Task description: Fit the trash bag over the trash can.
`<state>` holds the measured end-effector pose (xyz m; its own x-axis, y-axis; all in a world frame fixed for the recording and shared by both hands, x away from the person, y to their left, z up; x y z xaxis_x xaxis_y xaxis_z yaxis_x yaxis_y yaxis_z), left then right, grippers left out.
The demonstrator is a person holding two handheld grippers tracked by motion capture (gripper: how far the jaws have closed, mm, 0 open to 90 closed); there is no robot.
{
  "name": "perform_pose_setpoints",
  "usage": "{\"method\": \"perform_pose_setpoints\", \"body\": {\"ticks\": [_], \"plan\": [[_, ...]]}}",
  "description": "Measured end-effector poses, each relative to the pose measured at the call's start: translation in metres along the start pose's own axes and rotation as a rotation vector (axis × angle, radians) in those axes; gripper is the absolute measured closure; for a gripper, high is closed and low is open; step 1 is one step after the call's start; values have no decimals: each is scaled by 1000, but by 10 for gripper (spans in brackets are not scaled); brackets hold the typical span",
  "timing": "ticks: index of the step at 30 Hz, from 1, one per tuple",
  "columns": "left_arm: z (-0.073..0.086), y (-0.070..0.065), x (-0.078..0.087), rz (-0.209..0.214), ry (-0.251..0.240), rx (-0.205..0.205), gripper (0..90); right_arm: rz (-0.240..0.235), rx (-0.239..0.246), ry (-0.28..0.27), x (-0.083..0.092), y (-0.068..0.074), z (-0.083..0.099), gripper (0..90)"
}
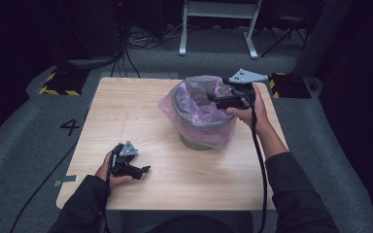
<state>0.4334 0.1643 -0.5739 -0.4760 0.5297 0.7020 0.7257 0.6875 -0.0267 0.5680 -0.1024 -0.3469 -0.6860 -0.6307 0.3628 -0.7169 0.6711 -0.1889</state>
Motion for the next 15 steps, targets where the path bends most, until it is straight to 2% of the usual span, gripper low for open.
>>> {"method": "perform_pose_setpoints", "body": {"ticks": [15], "plan": [[0, 0, 0, 0, 0, 0, 151, -17, 3, -15, 24, 3, 8, 182]]}}
Point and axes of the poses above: each handheld gripper's, and its own axes: x roughly backward along the jaws, z roughly out of its underside, y roughly to its left, the point moved 10 cm from there along -x, roughly forward along the jaws, and after that the axes turned 2 degrees about x, right-handed, at the moved point
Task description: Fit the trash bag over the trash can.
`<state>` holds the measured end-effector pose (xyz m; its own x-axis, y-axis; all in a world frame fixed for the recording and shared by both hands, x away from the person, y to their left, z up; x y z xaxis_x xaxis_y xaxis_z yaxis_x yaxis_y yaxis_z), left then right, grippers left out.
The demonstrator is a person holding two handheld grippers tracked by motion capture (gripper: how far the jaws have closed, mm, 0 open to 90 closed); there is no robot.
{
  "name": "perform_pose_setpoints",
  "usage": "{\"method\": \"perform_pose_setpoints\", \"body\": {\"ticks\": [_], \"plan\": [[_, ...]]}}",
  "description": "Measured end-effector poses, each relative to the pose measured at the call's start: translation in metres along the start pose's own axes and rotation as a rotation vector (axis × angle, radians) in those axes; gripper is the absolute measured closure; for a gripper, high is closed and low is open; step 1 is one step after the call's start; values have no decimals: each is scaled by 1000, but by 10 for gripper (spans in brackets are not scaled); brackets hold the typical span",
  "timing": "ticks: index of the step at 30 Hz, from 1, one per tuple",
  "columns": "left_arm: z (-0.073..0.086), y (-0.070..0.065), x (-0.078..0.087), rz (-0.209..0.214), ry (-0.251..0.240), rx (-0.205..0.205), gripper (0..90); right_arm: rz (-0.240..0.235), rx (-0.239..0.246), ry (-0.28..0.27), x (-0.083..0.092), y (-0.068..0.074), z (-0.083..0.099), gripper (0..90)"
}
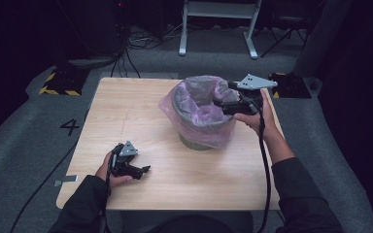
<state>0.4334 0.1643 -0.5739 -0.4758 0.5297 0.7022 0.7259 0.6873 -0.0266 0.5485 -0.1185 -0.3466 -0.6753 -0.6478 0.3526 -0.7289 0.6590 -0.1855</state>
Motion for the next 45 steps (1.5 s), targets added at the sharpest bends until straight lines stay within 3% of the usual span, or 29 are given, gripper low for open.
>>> {"method": "perform_pose_setpoints", "body": {"ticks": [31, 45], "plan": [[0, 0, 0, 0, 0, 0, 152, -29, 33, 27, 35, 15, 19, 156], [0, 0, 0, -1, 1, 2, 150, -30, 57, 70, 43, 21, 40, 156]]}}
Point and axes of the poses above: each handheld gripper's, and its own axes: x roughly backward along the jaws, z roughly out of its underside, y roughly to its left, the point moved 10 cm from there along -x, roughly forward along the jaws, and after that the axes turned 2 degrees about x, right-handed, at the moved point
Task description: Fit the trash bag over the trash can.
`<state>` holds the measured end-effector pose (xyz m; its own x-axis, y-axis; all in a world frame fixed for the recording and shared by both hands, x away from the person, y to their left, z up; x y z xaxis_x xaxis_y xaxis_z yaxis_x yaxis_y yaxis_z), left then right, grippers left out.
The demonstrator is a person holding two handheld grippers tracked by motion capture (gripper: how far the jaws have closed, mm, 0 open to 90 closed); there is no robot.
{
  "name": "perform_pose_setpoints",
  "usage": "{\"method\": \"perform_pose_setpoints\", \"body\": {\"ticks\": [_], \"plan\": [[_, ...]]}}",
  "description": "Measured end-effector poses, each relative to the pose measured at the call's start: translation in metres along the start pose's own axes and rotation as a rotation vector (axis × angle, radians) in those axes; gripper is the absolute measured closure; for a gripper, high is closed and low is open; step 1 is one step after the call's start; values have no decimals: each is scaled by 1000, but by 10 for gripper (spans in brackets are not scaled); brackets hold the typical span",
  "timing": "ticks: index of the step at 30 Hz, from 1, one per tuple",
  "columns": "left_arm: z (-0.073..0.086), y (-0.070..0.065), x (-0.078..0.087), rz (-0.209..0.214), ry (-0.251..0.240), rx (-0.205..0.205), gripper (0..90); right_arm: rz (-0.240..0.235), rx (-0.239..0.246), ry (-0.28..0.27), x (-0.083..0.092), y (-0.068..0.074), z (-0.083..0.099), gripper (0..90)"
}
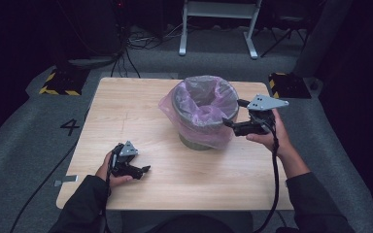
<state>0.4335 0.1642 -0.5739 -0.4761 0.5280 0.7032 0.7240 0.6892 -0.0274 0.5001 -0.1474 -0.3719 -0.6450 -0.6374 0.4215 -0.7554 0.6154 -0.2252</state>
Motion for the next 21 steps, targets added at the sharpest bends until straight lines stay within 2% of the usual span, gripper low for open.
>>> {"method": "perform_pose_setpoints", "body": {"ticks": [13, 21], "plan": [[0, 0, 0, 0, 0, 0, 151, -7, 9, 15, 2, 6, 9, 157], [0, 0, 0, 0, 0, 0, 151, -3, 14, 47, 0, 9, 23, 157]]}}
Point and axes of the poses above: each handheld gripper's, and its own axes: x roughly backward along the jaws, z roughly out of its underside, y roughly to its left, the point moved 10 cm from there along -x, roughly forward along the jaws, and after that the axes turned 2 degrees about x, right-handed, at the moved point
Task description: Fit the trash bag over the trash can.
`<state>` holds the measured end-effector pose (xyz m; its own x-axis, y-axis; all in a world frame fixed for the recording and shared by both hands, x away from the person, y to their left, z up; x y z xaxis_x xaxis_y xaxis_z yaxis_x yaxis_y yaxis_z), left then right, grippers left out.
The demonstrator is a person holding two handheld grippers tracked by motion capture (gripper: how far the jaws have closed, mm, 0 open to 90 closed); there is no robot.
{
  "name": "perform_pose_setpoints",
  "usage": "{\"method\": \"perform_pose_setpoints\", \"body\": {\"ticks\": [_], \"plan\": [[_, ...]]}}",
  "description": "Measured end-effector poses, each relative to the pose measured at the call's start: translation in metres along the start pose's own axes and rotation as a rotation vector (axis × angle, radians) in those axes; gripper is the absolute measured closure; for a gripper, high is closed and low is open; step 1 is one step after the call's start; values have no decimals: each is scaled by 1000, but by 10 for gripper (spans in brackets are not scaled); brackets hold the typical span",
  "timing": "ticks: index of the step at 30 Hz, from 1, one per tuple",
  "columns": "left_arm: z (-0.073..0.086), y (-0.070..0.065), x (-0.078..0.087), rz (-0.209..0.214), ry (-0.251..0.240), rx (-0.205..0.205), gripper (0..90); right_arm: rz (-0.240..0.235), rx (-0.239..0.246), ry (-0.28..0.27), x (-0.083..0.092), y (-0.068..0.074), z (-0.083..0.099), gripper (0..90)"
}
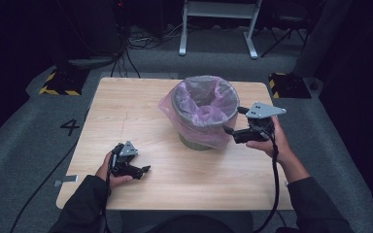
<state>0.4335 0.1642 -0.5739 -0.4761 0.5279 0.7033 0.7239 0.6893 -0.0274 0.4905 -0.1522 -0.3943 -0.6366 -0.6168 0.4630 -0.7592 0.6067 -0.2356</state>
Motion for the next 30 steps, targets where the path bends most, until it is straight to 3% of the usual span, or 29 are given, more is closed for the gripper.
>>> {"method": "perform_pose_setpoints", "body": {"ticks": [13, 30], "plan": [[0, 0, 0, 0, 0, 0, 151, 14, -5, 34, -3, -1, 16, 159], [0, 0, 0, 0, -1, 1, 150, 1, 10, 133, -14, 7, 51, 158]]}}
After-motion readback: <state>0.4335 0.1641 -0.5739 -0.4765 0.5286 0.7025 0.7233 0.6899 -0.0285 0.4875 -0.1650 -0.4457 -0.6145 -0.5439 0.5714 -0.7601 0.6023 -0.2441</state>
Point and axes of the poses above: each handheld gripper's, and its own axes: x roughly backward along the jaws, z roughly out of its underside, y roughly to its left, the point moved 10 cm from there along -x, roughly forward along the jaws, and after that the axes turned 2 degrees about x, right-handed, at the moved point
